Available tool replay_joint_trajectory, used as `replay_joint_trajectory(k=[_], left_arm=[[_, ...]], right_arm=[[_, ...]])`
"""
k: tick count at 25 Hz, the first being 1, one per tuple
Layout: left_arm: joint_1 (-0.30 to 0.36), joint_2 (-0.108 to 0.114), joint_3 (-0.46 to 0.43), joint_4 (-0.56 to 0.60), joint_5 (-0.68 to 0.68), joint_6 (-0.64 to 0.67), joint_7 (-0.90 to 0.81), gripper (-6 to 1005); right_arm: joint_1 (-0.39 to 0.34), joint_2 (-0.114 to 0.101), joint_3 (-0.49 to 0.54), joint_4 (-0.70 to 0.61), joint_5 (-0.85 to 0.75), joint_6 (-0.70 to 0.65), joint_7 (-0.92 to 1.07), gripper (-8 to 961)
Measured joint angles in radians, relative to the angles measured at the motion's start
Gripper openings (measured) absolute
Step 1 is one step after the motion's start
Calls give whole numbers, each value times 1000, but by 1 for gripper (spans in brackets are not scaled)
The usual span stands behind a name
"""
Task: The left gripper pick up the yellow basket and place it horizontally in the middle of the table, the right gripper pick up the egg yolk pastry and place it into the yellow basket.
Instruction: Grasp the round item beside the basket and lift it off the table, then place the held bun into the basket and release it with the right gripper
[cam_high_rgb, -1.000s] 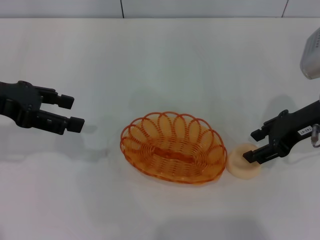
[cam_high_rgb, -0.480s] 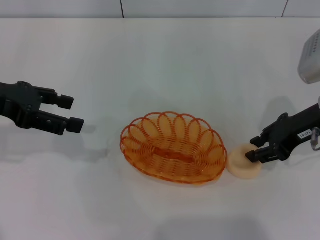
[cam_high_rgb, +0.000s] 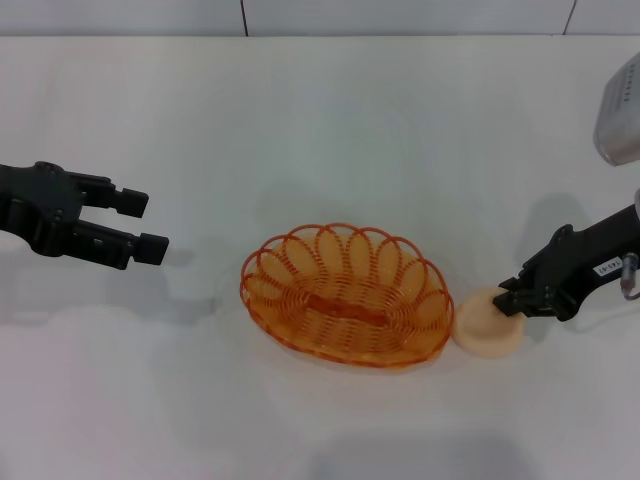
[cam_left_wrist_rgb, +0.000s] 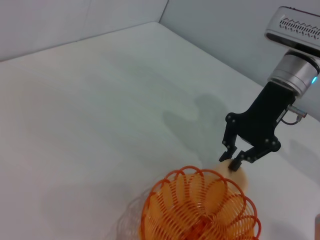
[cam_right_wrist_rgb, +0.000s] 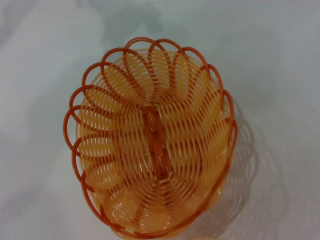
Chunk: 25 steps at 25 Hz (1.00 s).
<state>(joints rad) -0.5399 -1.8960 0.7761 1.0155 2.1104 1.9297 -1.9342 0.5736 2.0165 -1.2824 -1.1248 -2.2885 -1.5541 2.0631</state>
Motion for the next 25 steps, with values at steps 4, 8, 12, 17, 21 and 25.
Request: replay_joint_trajectory(k=[4,8,12,17,21,25], left_arm=[[0,0,0,0,0,0,1,889],[0,0,0,0,-1,0,1,889],[2,0,-8,0,-2,0,4,889],[14,0,-12,2,-8,0,9,889],[18,1,-14,4,-12,0,13,889],[18,2,-14,5,-12,0,13,889]], right_arm=[[0,0,0,0,0,-4,1,136],[0,-1,0,0,1,-12,0,89],[1,-1,1,-20,3,-17,0,60],[-6,-1,14,-87,26,-39,3,46],[-2,-2,44,-128,33,-63,6,36],[6,-4,54,-163,32,-78,18,33]])
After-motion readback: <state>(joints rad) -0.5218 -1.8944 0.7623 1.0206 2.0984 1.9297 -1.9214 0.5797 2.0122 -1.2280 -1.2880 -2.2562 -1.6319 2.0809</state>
